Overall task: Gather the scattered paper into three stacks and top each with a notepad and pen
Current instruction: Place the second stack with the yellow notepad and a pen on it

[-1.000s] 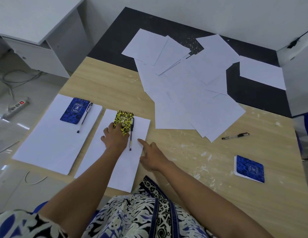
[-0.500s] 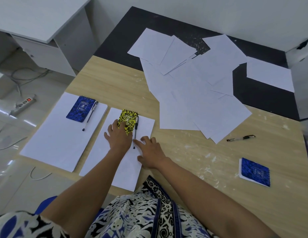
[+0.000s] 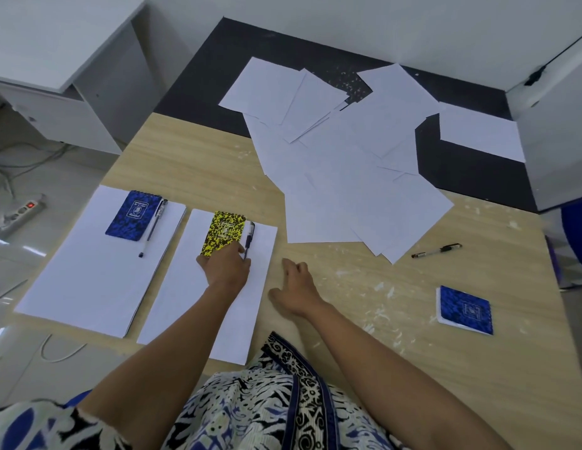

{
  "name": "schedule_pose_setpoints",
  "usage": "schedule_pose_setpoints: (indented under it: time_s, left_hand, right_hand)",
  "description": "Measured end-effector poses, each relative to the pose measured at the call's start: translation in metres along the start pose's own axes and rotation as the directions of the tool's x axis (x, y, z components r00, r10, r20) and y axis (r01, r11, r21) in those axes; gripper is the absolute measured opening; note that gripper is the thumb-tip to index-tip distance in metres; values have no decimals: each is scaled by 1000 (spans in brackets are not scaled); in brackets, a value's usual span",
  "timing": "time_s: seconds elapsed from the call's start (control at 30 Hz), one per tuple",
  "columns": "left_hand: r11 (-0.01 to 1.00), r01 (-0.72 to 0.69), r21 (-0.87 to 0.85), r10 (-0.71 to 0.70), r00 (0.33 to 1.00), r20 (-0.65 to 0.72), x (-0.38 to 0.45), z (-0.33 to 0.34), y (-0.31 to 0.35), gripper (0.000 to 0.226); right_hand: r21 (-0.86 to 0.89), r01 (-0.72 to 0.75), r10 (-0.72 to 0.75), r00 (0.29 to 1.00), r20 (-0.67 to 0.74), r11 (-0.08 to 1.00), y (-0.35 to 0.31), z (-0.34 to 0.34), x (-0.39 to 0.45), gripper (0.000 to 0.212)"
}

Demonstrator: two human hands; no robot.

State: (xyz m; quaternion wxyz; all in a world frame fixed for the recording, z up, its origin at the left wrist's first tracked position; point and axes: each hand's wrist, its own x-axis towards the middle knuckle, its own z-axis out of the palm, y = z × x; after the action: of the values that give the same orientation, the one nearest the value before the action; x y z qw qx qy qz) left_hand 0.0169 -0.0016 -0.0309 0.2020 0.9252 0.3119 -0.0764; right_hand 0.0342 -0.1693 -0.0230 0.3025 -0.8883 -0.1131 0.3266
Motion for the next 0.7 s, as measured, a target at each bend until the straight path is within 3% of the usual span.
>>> schedule_pose_setpoints:
  time_s: [0.23, 0.47, 0.7]
  left_hand:
    - [1000, 24, -5, -24, 1000, 6, -1, -3, -5, 12]
    - [1000, 5, 5, -5, 1000, -7, -2, -4, -6, 23]
    - [999, 33, -11, -33, 999, -2, -2, 2, -8, 13]
  right_hand:
    - [-27, 12, -11, 1000, 18, 1000, 4, 3, -3, 81]
    - [-11, 8, -8, 1000, 20, 1000, 4, 3, -4, 81]
    - [6, -2, 2, 1000, 9, 1000, 4, 5, -8, 80]
